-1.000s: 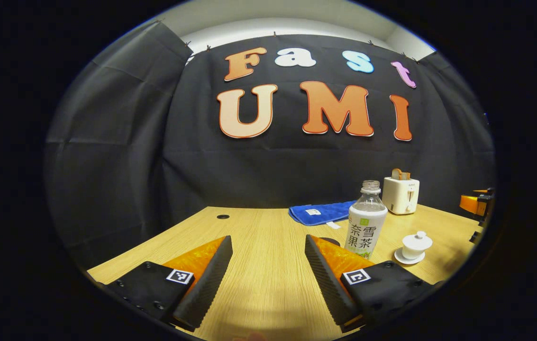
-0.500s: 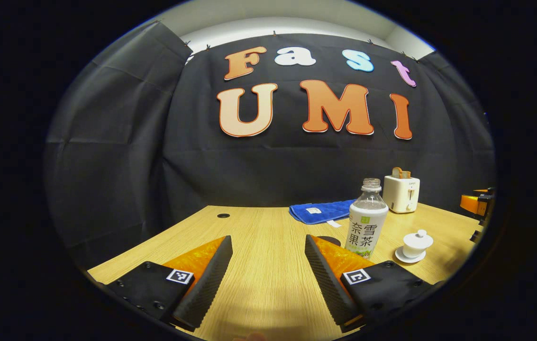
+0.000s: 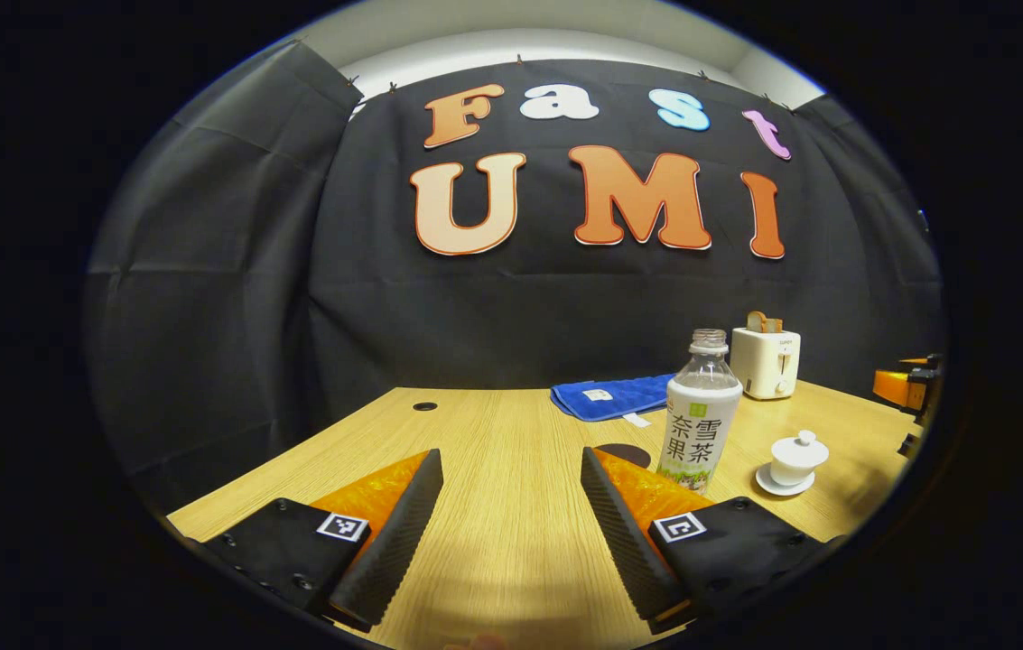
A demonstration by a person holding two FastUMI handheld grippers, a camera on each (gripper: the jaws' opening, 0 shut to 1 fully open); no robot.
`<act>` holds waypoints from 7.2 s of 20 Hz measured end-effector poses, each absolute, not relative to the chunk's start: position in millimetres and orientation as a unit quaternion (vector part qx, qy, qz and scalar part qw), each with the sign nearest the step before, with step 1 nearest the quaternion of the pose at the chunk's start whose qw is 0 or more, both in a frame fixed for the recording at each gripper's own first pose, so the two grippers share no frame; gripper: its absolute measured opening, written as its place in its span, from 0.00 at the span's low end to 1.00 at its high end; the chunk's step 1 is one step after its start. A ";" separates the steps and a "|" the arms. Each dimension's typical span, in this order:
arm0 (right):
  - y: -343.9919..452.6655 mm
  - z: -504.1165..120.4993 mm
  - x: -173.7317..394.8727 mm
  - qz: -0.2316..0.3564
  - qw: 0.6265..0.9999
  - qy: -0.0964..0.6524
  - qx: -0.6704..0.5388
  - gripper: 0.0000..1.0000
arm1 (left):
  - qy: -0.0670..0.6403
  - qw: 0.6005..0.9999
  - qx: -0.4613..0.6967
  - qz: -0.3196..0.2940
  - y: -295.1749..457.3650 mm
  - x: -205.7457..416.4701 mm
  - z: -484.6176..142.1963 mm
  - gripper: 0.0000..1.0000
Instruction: Open the teacup lid with one hand, grasp the water bottle and pour water into the teacup with the other hand; after pouring, place the water bottle on the coaster and then close the teacup lid.
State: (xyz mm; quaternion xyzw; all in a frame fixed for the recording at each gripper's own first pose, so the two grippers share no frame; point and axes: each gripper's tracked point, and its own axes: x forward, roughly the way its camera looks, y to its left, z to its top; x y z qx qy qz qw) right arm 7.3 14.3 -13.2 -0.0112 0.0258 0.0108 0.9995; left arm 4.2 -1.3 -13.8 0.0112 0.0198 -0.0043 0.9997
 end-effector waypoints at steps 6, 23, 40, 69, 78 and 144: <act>53.6 -9.8 23.8 0.052 0.997 0.045 -0.023 0.99 | 0.028 0.999 0.016 -0.002 1.7 8.1 -19.1 0.99; 132.3 -69.5 43.3 0.142 0.977 0.148 -0.064 0.84 | 0.053 0.998 0.020 0.015 17.5 16.5 -34.9 0.99; 137.9 -76.4 45.2 0.149 0.972 0.165 -0.073 0.36 | 0.064 0.998 0.017 0.019 25.9 18.5 -48.6 0.99; 0.7 -54.1 14.5 0.046 0.989 0.142 -0.017 0.21 | 0.055 0.989 0.041 -0.130 -135.1 7.4 -39.8 1.00; -38.7 -71.0 11.2 0.014 0.987 0.161 -0.005 0.21 | 0.086 0.988 0.037 -0.124 -148.0 25.6 -60.0 1.00; -68.6 -92.7 -15.8 -0.018 0.977 0.208 0.036 0.21 | 0.024 0.623 0.752 -0.212 -210.5 82.9 -42.5 0.63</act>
